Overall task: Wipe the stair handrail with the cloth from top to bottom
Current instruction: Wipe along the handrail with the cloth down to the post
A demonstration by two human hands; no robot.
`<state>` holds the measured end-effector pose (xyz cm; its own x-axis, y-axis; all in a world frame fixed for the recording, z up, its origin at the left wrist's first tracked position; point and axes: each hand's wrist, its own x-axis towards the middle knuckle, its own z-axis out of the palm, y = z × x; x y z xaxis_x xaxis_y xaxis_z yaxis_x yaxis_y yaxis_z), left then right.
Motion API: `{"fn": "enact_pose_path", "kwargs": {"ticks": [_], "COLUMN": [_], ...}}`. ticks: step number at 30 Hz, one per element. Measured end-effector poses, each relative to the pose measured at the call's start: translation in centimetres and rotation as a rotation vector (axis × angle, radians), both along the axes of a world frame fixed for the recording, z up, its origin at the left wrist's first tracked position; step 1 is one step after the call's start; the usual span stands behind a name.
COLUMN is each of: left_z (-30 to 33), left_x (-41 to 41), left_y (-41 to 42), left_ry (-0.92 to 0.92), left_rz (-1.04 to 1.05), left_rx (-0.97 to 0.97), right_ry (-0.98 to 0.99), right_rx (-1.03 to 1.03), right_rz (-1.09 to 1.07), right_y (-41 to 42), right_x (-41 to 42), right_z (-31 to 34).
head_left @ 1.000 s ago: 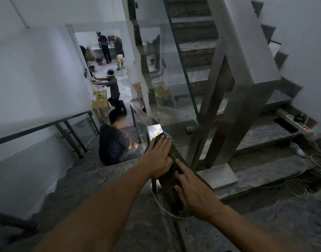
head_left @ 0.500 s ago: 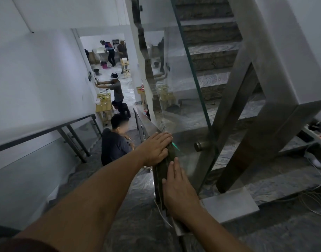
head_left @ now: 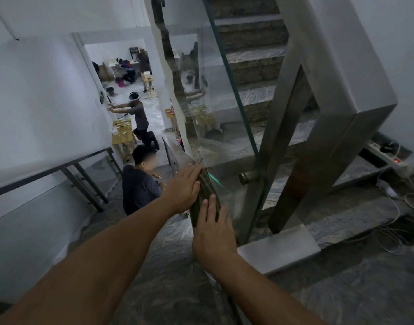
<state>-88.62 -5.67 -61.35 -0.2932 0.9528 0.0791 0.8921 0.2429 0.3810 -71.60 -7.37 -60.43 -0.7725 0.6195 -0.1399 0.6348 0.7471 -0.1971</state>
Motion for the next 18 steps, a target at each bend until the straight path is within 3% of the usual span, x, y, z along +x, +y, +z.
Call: {"fn": "enact_pose_path", "kwargs": {"ticks": [3, 10, 18], "left_z": [-0.2, -0.8, 0.5], "left_x": [2.0, 7.3, 15.1], "left_y": [-2.1, -6.3, -10.3], "left_ry": [0.105, 0.138, 0.134], "left_rz": [-0.039, -0.064, -0.005], "left_rx": [-0.027, -0.048, -0.095], "right_ry": [0.002, 0.112, 0.170], "right_rx": [0.098, 0.213, 0.242], "right_rz": [-0.005, 0.132, 0.296], "right_y": [-1.6, -3.6, 2.6], "right_x": [2.3, 10.0, 17.9], "right_z": [-0.4, -1.3, -1.8]}}
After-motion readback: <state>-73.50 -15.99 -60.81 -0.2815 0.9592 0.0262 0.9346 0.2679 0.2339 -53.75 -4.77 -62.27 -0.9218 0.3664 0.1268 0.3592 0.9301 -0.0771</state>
